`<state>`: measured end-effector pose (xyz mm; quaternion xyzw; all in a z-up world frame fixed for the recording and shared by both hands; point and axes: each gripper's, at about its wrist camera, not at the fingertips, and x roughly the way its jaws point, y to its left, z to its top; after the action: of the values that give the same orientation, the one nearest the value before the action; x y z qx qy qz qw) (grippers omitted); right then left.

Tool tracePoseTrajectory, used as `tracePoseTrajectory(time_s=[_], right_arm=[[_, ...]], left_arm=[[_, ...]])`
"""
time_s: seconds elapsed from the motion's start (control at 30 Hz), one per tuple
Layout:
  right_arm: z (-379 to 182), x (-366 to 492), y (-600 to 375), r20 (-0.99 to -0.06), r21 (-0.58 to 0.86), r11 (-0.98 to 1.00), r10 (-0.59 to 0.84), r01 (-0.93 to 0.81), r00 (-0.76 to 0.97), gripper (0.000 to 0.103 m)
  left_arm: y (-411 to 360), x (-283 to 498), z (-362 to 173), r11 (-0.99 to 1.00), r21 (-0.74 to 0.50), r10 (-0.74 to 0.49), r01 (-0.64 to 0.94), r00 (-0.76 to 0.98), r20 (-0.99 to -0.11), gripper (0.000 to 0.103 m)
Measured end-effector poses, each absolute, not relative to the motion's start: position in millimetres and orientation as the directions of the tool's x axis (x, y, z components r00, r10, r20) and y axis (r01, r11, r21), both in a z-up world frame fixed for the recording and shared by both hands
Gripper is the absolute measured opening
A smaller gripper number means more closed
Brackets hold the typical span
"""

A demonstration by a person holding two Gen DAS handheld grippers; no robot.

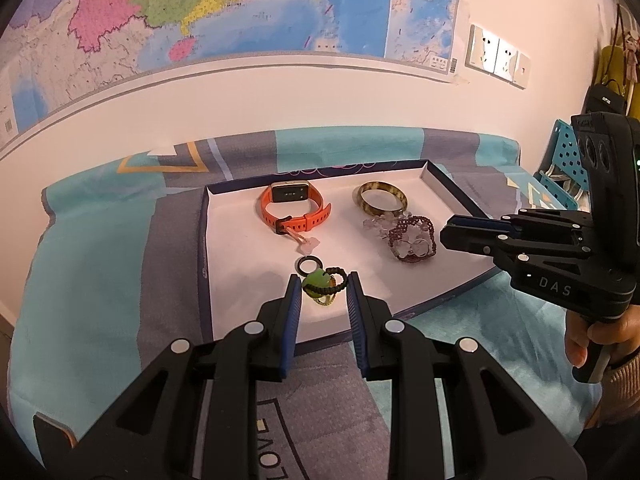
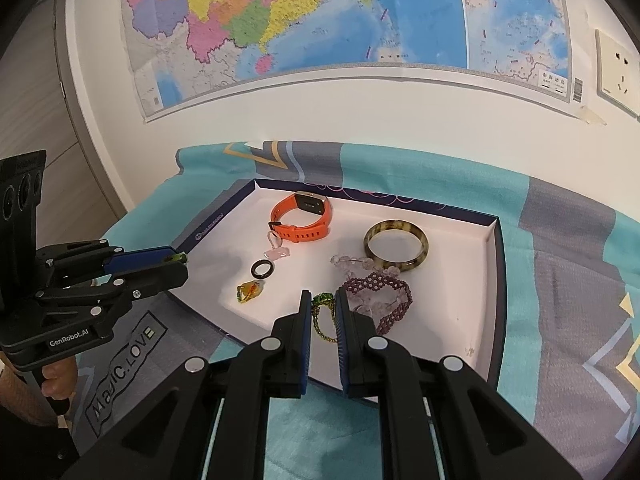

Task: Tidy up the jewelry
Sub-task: 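Carry the green-stone ring and gold ring over the box interior with both tools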

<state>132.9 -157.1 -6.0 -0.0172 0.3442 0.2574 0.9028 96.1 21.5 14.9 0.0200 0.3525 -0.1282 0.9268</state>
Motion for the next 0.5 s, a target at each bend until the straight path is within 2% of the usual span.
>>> tracePoseTrajectory(time_s=[0.5], right_arm=[[-13.8,149.2,-152.9,-0.653,0.142,0.876,0.432,-0.460,0.621,0.010]], left_arm=[[20.5,112.5,10.0,0.970,-0.053,-0.211,0.239,0.710,-0.672,0.023]])
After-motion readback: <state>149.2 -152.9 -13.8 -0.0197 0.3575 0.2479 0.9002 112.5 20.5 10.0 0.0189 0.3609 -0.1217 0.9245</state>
